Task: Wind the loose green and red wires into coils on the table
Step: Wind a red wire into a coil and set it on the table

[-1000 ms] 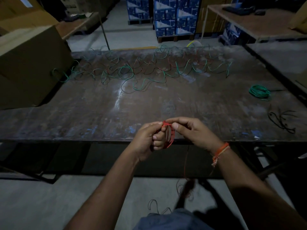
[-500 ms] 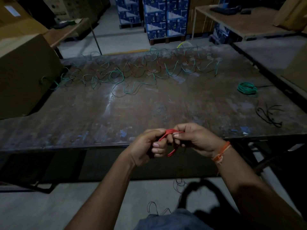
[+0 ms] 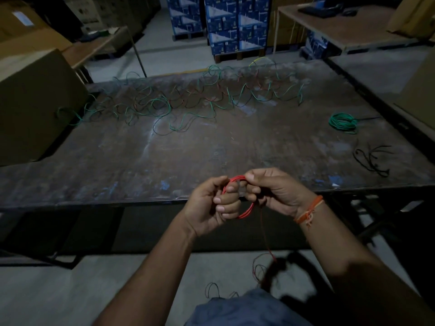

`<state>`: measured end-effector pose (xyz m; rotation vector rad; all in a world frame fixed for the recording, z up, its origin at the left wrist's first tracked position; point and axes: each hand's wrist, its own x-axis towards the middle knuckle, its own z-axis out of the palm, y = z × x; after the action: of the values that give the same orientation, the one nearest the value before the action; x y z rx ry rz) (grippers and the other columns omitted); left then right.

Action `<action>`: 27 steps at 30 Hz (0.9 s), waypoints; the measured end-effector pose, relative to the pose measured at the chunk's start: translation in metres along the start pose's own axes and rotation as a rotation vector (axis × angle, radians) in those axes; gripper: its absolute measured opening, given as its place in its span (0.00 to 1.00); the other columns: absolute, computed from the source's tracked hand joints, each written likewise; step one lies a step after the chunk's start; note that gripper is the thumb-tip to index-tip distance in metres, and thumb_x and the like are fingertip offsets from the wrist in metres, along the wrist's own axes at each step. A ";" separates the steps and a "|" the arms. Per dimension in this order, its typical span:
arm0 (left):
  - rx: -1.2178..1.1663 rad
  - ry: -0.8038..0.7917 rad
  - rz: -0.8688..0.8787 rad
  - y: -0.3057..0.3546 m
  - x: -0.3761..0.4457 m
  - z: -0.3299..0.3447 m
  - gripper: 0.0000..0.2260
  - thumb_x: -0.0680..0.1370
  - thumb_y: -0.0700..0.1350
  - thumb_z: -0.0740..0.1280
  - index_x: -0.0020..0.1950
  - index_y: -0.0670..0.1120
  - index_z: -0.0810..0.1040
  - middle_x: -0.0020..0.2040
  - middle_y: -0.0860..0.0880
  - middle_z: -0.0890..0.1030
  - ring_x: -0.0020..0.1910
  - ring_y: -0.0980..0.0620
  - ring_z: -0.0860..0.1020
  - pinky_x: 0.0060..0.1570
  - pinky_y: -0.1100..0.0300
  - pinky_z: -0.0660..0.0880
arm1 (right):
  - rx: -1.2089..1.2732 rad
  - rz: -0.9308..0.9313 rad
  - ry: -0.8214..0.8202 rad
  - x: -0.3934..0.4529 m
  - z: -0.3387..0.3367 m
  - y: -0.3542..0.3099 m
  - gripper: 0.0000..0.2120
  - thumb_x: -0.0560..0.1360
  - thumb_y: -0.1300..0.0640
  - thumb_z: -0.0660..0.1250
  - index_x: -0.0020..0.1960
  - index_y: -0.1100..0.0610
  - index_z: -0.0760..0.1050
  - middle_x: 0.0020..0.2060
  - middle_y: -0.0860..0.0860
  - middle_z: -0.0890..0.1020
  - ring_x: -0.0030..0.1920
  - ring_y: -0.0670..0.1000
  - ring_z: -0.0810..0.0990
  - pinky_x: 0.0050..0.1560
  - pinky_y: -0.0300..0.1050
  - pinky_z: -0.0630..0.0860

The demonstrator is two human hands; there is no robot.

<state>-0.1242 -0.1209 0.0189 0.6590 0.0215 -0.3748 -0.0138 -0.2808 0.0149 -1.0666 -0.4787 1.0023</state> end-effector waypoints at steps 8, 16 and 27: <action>0.133 -0.003 0.039 -0.012 0.010 0.021 0.12 0.83 0.47 0.57 0.43 0.44 0.73 0.25 0.56 0.66 0.25 0.58 0.63 0.29 0.62 0.58 | -0.097 -0.066 0.002 -0.020 -0.012 -0.008 0.11 0.78 0.55 0.65 0.47 0.63 0.79 0.29 0.50 0.71 0.33 0.48 0.72 0.40 0.43 0.64; -0.140 0.040 0.069 -0.027 0.023 0.019 0.12 0.83 0.47 0.55 0.41 0.47 0.70 0.23 0.56 0.66 0.24 0.59 0.58 0.27 0.64 0.55 | -0.450 -0.197 0.123 -0.034 -0.025 -0.011 0.08 0.82 0.61 0.63 0.51 0.64 0.79 0.34 0.51 0.82 0.35 0.45 0.78 0.34 0.36 0.71; -0.405 0.125 0.417 0.006 -0.001 -0.009 0.12 0.80 0.41 0.55 0.38 0.46 0.72 0.24 0.53 0.65 0.24 0.59 0.58 0.25 0.64 0.59 | -0.605 -0.164 0.471 -0.062 -0.075 0.035 0.09 0.75 0.69 0.72 0.46 0.56 0.80 0.33 0.47 0.80 0.31 0.43 0.77 0.36 0.38 0.74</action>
<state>-0.1217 -0.1108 0.0154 0.2726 0.0757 0.0758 -0.0040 -0.3675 -0.0420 -1.7201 -0.4789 0.4321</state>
